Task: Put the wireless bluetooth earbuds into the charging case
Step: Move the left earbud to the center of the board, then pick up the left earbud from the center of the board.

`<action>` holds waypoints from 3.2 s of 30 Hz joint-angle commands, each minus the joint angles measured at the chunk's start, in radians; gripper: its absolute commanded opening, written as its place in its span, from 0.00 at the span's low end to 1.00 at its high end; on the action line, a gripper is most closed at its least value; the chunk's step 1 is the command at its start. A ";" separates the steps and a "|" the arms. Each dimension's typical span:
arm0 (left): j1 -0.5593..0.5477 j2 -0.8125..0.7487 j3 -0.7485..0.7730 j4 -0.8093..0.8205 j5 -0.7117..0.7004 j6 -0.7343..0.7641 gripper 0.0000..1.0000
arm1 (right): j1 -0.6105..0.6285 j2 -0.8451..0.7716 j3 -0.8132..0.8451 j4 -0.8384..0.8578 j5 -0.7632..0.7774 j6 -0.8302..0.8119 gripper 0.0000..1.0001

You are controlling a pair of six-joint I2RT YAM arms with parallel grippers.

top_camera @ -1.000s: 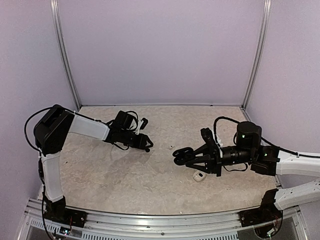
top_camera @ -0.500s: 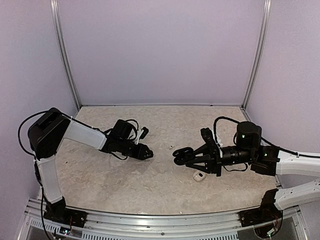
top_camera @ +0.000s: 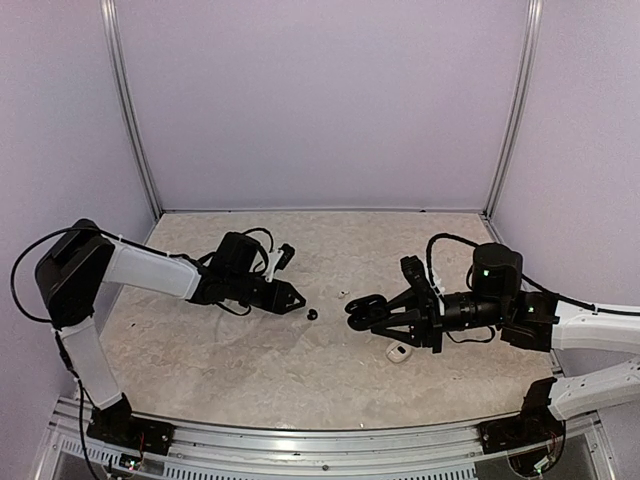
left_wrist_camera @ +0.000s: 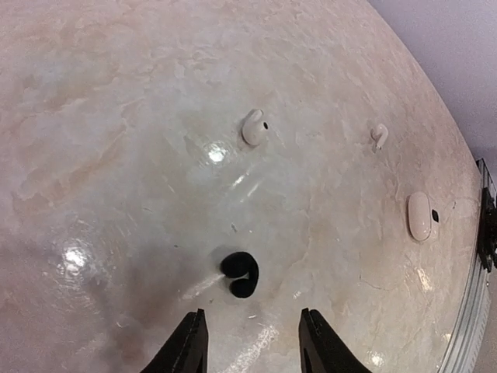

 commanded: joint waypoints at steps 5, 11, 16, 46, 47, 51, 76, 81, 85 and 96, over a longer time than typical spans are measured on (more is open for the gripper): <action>0.014 0.023 0.024 0.012 -0.061 0.036 0.38 | -0.007 -0.007 -0.004 0.001 0.004 0.006 0.00; -0.099 0.033 0.037 0.027 -0.132 0.050 0.34 | -0.007 -0.014 -0.008 -0.006 0.009 0.009 0.00; -0.136 0.063 0.070 0.036 -0.117 0.010 0.34 | -0.007 -0.012 -0.010 -0.003 0.007 0.010 0.00; -0.104 0.162 0.109 0.042 -0.163 -0.028 0.33 | -0.008 -0.028 -0.021 -0.007 0.018 0.016 0.00; -0.101 0.162 0.107 0.041 -0.169 -0.031 0.33 | -0.007 -0.029 -0.021 -0.008 0.018 0.015 0.00; -0.090 0.156 0.097 0.041 -0.193 -0.036 0.33 | -0.007 -0.029 -0.021 -0.009 0.019 0.015 0.00; -0.061 0.146 0.110 -0.017 -0.251 -0.004 0.15 | -0.007 -0.018 -0.007 -0.008 0.024 0.011 0.00; -0.058 0.148 0.116 -0.039 -0.268 0.001 0.11 | -0.007 -0.019 -0.008 -0.010 0.027 0.011 0.00; -0.056 0.145 0.119 -0.052 -0.278 0.011 0.09 | -0.007 -0.022 -0.009 -0.012 0.030 0.011 0.00; -0.051 0.125 0.105 -0.059 -0.282 0.039 0.00 | -0.008 -0.026 -0.008 -0.013 0.034 0.011 0.00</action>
